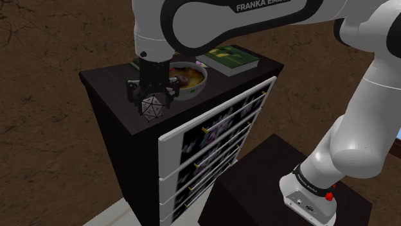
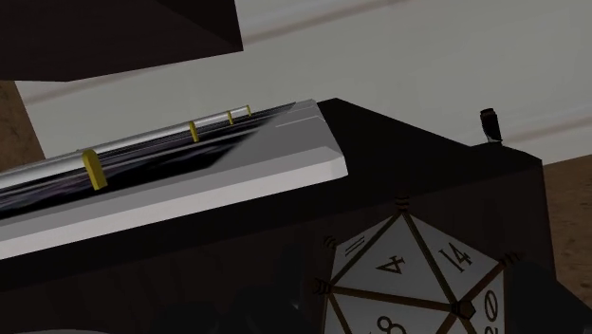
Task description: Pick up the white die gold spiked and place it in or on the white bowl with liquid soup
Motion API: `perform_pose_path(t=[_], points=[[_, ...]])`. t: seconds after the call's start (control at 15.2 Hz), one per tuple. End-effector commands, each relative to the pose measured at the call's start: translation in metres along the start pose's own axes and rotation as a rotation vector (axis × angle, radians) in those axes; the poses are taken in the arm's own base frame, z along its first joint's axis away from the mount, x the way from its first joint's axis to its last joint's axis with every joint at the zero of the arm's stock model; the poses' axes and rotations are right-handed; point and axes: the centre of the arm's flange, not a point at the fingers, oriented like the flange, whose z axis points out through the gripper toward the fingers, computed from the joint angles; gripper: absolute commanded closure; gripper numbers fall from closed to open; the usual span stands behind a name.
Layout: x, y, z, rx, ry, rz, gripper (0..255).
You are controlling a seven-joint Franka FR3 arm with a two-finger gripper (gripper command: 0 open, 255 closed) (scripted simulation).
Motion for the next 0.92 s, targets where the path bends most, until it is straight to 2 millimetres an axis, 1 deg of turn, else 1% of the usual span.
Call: perform_pose_path(t=[0.0, 0.07, 0.86], points=[[0.001, 0.004, 0.007, -0.016, -0.010, 0.004, 255], [0.003, 0.001, 0.010, -0.016, -0.010, 0.003, 255], [0.003, -0.001, -0.054, -0.016, -0.010, 0.003, 255]])
